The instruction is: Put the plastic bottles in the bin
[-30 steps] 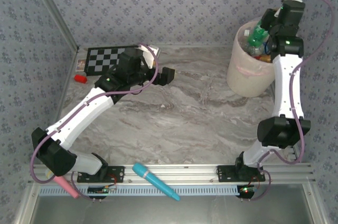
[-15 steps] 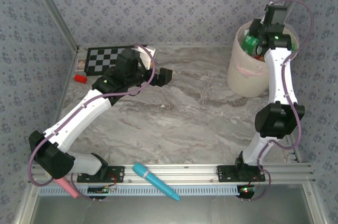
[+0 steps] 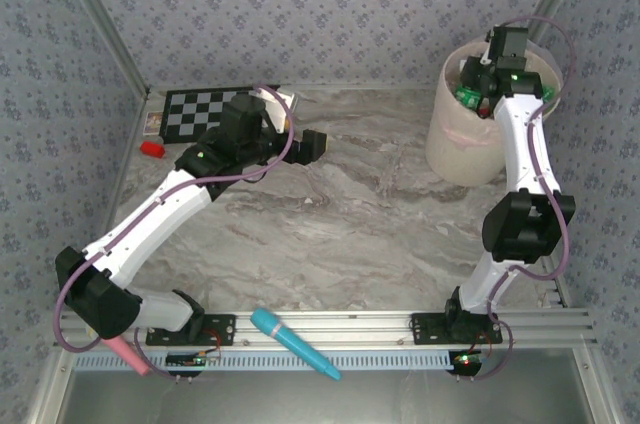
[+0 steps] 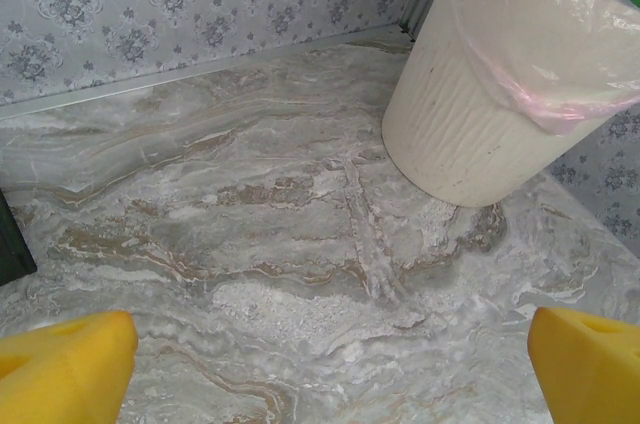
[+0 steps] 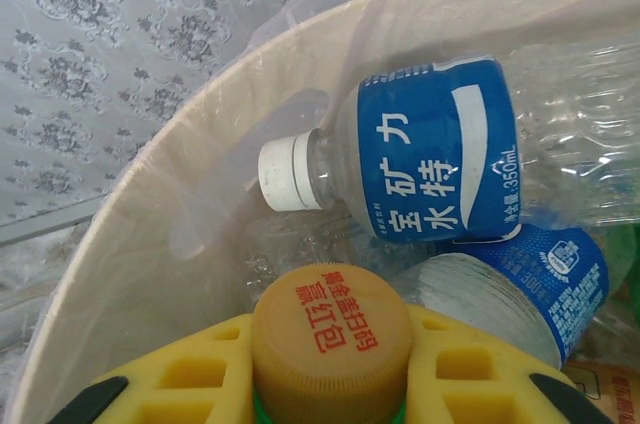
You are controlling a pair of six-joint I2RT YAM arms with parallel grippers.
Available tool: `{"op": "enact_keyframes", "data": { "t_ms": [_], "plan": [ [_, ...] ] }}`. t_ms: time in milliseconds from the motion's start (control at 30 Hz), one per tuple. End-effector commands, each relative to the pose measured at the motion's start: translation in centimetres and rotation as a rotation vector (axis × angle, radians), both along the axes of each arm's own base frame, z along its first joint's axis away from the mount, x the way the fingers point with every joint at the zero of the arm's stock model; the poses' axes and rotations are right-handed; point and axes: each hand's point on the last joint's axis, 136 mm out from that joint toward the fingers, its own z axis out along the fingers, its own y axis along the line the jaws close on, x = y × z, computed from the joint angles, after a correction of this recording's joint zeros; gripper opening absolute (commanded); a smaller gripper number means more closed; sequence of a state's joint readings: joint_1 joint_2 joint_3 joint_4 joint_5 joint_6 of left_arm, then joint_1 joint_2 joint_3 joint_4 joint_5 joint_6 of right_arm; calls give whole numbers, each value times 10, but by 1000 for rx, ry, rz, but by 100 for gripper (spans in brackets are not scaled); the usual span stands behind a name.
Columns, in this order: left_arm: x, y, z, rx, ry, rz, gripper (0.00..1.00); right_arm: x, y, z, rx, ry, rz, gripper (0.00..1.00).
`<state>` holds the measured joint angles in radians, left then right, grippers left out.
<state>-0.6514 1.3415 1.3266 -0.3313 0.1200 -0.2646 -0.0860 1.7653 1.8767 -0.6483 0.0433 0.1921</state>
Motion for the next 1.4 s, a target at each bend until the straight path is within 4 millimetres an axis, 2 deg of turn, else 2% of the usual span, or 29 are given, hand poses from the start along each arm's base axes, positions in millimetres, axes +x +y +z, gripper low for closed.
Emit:
{"op": "enact_keyframes", "data": {
  "t_ms": [0, 67, 167, 200, 233, 467, 600, 700, 833, 933, 1000, 1067, 1200, 1233, 1333, 1367],
  "plan": [
    [-4, 2, 14, -40, -29, -6, 100, -13, 17, -6, 44, 66, 50, 38],
    [-5, 3, 15, -39, -31, -5, 100, -13, 16, 5, 35, 46, 46, 57],
    [-5, 5, 15, -37, -33, 0, 100, -15, 15, 30, 18, 1, 45, 69],
    [-5, 5, 14, -35, -33, 1, 100, -16, 13, 39, 12, -12, 40, 86],
    [-5, 5, 15, -36, -33, 1, 100, -17, 12, 46, 6, -25, 37, 100],
    [0, 9, 13, -37, -34, 29, 100, -37, 2, 107, -32, -169, -7, 100],
    [14, 26, 4, -24, -21, 134, 100, -53, 22, 121, -37, -214, 57, 100],
    [27, 48, -4, -11, -3, 251, 100, -65, 52, 121, -64, -233, 155, 100],
    [38, 80, -20, 35, -3, 377, 100, -83, 100, 107, -138, -244, 297, 100],
    [42, 113, -35, 74, -1, 509, 100, -94, 135, 84, -172, -235, 380, 100],
    [43, 139, -47, 103, -1, 615, 100, -100, 158, 59, -182, -207, 453, 100],
    [39, 167, -63, 138, -5, 735, 100, -104, 172, 35, -189, -202, 488, 100],
    [23, 214, -96, 223, 4, 886, 100, -108, 185, -17, -181, -186, 522, 100],
    [18, 224, -104, 242, 10, 913, 100, -110, 186, -39, -185, -161, 531, 99],
    [4, 253, -126, 313, 9, 987, 100, -112, 178, -85, -202, -123, 513, 99],
    [-1, 262, -134, 343, 5, 1007, 100, -115, 173, -108, -207, -99, 512, 99]
  ]
}}
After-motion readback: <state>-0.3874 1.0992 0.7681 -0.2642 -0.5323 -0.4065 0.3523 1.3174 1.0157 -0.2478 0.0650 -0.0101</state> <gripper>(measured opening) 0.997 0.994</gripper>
